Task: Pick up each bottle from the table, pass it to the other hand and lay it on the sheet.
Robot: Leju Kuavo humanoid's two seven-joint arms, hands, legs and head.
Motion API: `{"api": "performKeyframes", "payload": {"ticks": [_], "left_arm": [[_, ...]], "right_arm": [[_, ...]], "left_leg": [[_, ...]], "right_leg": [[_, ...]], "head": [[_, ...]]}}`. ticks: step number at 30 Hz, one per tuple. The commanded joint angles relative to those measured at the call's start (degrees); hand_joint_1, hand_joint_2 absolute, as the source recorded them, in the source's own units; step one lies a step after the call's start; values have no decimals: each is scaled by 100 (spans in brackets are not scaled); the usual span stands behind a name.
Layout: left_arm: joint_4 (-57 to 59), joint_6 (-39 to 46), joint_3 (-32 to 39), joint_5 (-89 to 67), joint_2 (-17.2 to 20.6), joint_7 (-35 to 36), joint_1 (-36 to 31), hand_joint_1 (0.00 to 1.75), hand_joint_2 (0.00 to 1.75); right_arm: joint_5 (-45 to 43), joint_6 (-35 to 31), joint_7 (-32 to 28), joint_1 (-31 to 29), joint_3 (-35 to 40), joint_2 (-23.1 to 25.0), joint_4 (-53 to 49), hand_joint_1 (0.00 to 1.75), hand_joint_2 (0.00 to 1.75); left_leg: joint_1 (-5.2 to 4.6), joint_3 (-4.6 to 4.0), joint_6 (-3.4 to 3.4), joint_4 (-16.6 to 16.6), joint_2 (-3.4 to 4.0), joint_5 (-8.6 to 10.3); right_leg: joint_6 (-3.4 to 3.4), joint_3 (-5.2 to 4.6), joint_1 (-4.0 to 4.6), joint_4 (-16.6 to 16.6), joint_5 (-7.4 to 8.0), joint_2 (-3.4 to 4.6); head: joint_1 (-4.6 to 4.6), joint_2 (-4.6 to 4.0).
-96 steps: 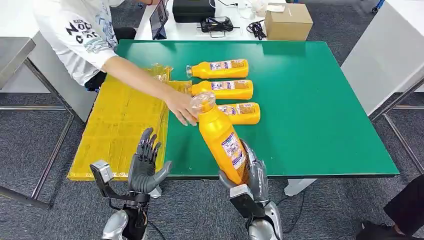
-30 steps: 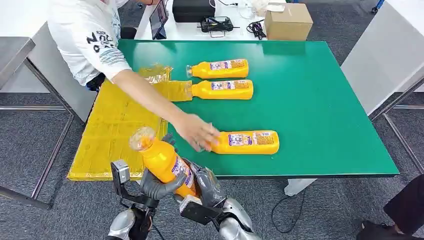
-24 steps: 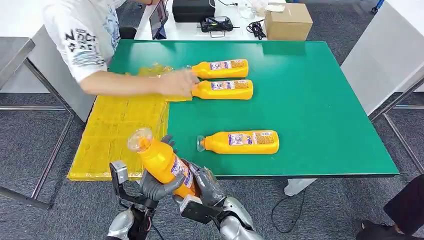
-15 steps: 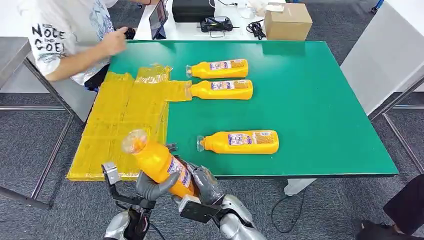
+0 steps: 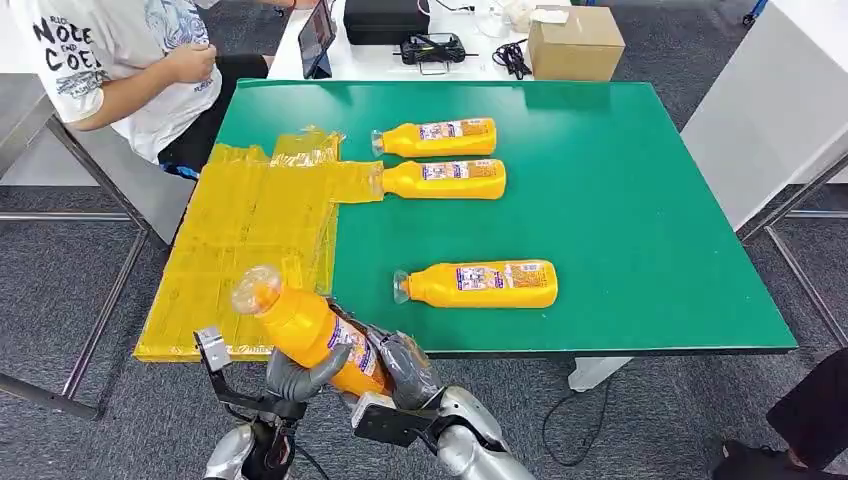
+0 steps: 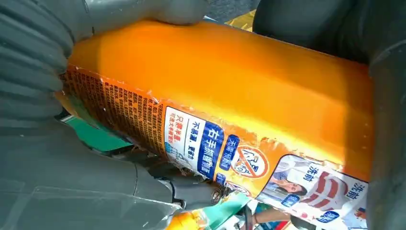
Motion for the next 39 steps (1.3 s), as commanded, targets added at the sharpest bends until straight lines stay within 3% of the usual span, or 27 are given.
{"api": "performKeyframes", "payload": {"ticks": [1, 2, 3, 8, 11, 12, 19, 25, 29, 32, 34, 39], "left_arm": [[-140, 993, -147, -986, -9, -306, -400, 175, 175], [-234, 1301, -84, -1287, -18, -381, -375, 175, 175], [-368, 1799, -1, -1713, -35, -435, -338, 175, 175], [-720, 3517, 295, -2927, -74, -562, -303, 175, 175], [-751, 3520, 309, -2929, -66, -550, -309, 175, 175], [-754, 4059, 353, -3318, -100, -628, -311, 175, 175], [-758, 4827, 560, -3452, -29, -778, -632, 175, 175], [-662, 4894, 605, -3501, 31, -756, -816, 175, 175], [371, 5671, 548, -5154, 430, -232, -1835, 175, 175], [2026, 5362, 461, -6242, 745, 216, -3021, 175, 175], [2841, 5362, 545, -6512, 792, 113, -3535, 175, 175], [3256, 5316, 559, -6694, 844, 97, -3774, 175, 175]], "right_arm": [[135, -221, 308, 135, 167, -50, 316, 0, 175], [155, -329, 409, 176, 100, -50, 194, 0, 175], [146, -450, 537, 246, -16, -70, -33, 0, 0], [-18, -776, 720, 670, -553, -245, -1386, 0, 0], [-21, -735, 774, 692, -559, -272, -1484, 0, 0], [-42, -831, 749, 770, -661, -243, -1626, 0, 0], [-651, -1106, 347, 1089, -1018, -207, -2732, 0, 0], [-729, -1138, 289, 1104, -1023, -204, -2946, 0, 0], [-1364, -1142, -181, 969, -1035, -163, -3599, 0, 0], [-1654, -728, -53, 607, -946, -219, -3904, 0, 0], [-1569, -592, 47, 401, -881, -232, -3827, 0, 0], [-1527, -558, 53, 307, -829, -196, -3631, 0, 0]], "left_leg": [[9, 20, -9, -3, -18, -6], [13, 32, -13, 1, -18, -14], [9, 17, -9, -1, -17, -6], [9, 21, -11, 4, -10, -12], [8, 10, -9, 6, -10, -9], [3, 7, -7, 0, -6, -4], [10, 28, -14, 8, -6, -18], [4, 6, -8, 2, -8, -3], [6, 19, -11, -2, -4, -5], [0, -3, -7, 0, -19, 9], [0, 5, -7, -1, -19, 10], [9, 17, -18, -5, 13, 24]], "right_leg": [[-13, 28, 9, -6, -10, -19], [-19, 42, 14, -4, -18, -20], [-12, 25, 10, -4, -10, -18], [-15, 28, 10, 0, -14, -11], [-13, 17, 9, 4, -11, -10], [-10, 11, 4, 2, -6, -6], [-20, 35, 11, 5, -18, -7], [-11, 12, 5, 3, -5, -7], [-14, 25, 7, -2, -5, -4], [-10, 3, 1, 5, 1, -17], [-10, 11, 0, 6, 1, -17], [-26, 17, 9, -1, 30, 12]], "head": [[0, 0], [2, 0], [2, 0], [4, 0], [0, 0], [2, 0], [2, 0], [0, 0], [2, 0], [4, 0], [2, 0], [0, 0]]}}
